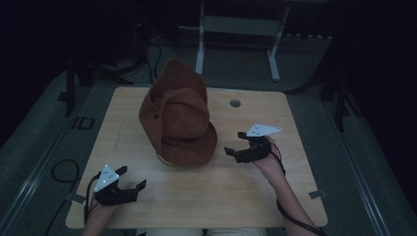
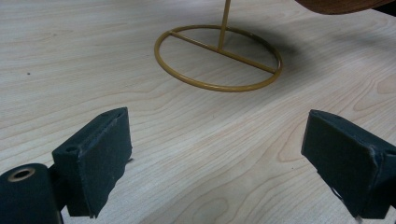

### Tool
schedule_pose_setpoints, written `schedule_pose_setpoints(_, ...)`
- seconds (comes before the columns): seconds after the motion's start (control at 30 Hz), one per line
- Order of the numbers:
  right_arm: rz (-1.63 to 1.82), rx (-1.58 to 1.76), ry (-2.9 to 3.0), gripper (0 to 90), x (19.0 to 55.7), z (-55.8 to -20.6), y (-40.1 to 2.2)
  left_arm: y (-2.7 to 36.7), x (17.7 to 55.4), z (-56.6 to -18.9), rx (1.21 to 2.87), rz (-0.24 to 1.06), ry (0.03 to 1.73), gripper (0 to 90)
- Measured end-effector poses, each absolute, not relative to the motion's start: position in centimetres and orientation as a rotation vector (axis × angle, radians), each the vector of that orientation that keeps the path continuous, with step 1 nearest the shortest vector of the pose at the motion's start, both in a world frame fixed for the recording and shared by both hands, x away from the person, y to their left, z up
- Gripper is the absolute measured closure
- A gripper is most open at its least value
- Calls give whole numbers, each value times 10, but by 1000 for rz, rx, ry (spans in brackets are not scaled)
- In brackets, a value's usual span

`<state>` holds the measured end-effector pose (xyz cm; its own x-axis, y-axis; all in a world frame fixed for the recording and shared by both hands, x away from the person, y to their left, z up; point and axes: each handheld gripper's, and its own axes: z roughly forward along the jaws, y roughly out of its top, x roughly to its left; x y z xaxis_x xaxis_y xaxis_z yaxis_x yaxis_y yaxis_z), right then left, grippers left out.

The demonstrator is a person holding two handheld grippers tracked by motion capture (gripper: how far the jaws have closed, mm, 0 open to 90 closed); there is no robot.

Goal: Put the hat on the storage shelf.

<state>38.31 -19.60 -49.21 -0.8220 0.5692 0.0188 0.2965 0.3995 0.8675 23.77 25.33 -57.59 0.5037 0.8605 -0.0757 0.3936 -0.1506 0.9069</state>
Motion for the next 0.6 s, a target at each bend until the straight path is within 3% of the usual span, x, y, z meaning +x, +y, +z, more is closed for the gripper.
schedule_pose_setpoints(0.6,1341,910,2354,142,368,-537,-242,253,238,-576,1752,590,1062,93)
